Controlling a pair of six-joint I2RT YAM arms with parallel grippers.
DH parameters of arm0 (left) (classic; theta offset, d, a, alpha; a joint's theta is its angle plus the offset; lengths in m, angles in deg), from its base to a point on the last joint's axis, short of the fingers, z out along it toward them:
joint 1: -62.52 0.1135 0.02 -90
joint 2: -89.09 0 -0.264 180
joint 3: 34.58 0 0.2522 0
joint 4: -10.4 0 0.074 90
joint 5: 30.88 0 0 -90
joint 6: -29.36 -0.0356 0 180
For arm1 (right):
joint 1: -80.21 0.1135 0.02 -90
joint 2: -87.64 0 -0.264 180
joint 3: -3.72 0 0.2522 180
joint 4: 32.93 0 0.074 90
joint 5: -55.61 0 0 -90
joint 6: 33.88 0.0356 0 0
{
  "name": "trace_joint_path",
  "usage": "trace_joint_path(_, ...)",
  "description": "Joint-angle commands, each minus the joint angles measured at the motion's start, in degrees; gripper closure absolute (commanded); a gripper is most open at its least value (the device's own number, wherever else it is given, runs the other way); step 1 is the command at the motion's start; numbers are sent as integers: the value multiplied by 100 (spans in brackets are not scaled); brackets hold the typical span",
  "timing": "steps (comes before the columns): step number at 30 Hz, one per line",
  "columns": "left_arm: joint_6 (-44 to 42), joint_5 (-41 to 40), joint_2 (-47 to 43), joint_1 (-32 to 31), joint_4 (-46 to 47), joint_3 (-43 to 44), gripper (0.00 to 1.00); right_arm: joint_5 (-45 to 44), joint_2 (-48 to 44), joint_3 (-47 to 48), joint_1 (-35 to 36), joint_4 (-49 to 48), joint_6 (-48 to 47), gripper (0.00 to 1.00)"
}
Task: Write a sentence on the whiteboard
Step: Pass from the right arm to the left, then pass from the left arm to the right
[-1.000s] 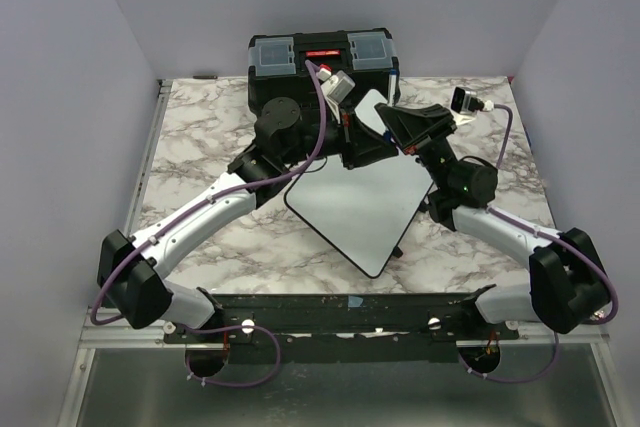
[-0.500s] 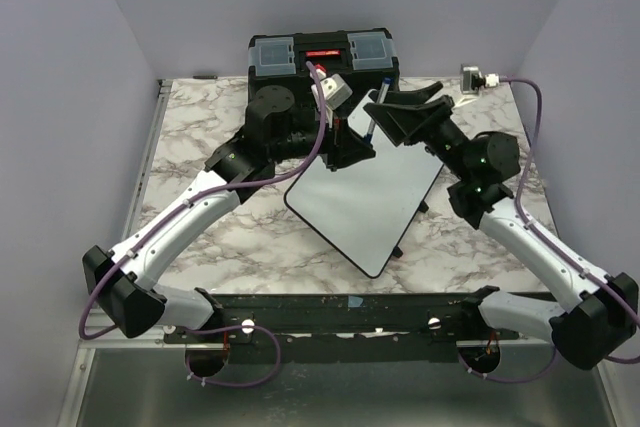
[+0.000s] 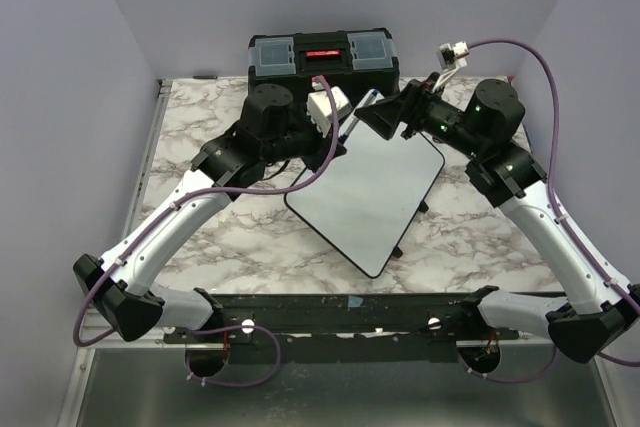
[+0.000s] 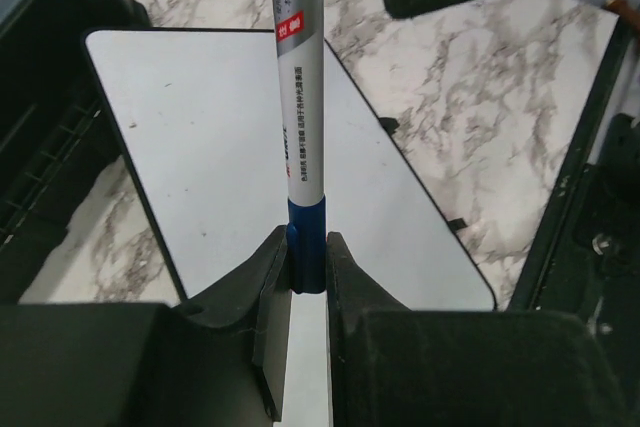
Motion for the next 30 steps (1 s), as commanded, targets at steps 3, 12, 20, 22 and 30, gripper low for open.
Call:
trace_joint_path(3,-1552,-558,-309,0,-259,4,100,181,88,526,44,1621,-520,18)
trace_joint_path(12,-3374,-967,-572,-130,-132,-328,100,1060,300,789,41,1916,-123,18)
trace_joint_path(20,-4691,-2024,-160,-596,-202,-226,100,1514,386,566,43,1801,214,21)
trace_joint_path(22,-4833,-2152,-47,-671,-278,-168,100,1516,381,483,45,1801,249,22)
trace_joint_path(30,-5219,-2865,73,-942,-82,-313,100,1196,458,428,45,2193,66,25)
